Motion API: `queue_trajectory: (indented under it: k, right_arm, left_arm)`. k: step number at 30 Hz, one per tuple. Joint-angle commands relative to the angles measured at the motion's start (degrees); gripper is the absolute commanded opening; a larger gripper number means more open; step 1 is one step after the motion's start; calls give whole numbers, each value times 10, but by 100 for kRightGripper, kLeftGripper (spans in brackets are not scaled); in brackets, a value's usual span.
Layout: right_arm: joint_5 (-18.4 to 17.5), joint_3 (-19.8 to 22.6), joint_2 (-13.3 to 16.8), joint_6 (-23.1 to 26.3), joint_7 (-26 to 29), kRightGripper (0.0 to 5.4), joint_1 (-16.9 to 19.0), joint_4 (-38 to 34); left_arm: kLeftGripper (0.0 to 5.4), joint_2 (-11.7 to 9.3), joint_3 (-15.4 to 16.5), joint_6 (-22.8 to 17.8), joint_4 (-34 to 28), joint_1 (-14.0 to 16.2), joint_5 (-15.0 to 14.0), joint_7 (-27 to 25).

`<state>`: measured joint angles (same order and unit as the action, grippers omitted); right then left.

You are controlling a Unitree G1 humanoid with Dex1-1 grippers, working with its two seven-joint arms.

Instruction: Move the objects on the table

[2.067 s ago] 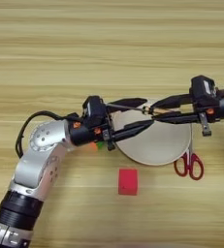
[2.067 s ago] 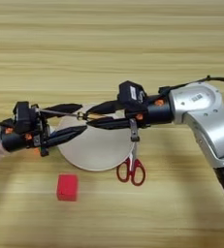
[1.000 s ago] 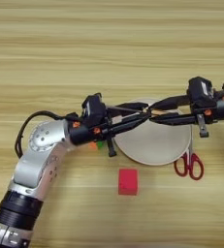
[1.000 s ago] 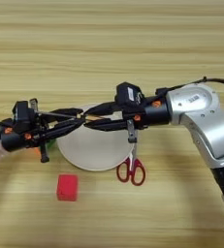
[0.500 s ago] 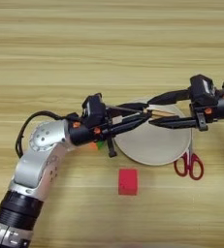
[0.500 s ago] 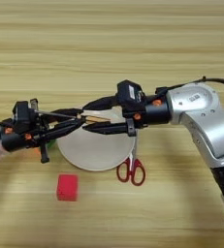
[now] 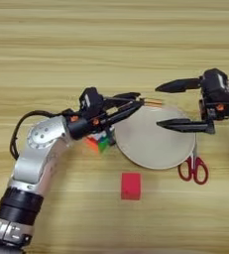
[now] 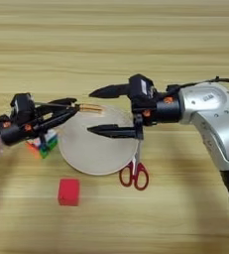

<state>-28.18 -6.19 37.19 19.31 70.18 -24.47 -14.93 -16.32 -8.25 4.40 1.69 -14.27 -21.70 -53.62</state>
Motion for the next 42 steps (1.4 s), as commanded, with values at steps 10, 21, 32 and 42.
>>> queue_trajectory:
  k: [10,21,32,42]
  right_arm:
    - [-18,48,-15,-27,-38,540,53,-17]
    - [-27,57,-13,-33,-49,540,60,-22]
    - [-27,54,-15,-31,-57,540,58,-27]
    - [-28,52,-15,-30,-59,540,58,-30]
  left_arm:
    - [72,3,48,18,152,-84,96,144]
    - [72,16,52,31,282,-132,166,243]
    - [72,3,33,21,301,-130,185,190]
    - [72,-10,30,8,261,-108,172,134]
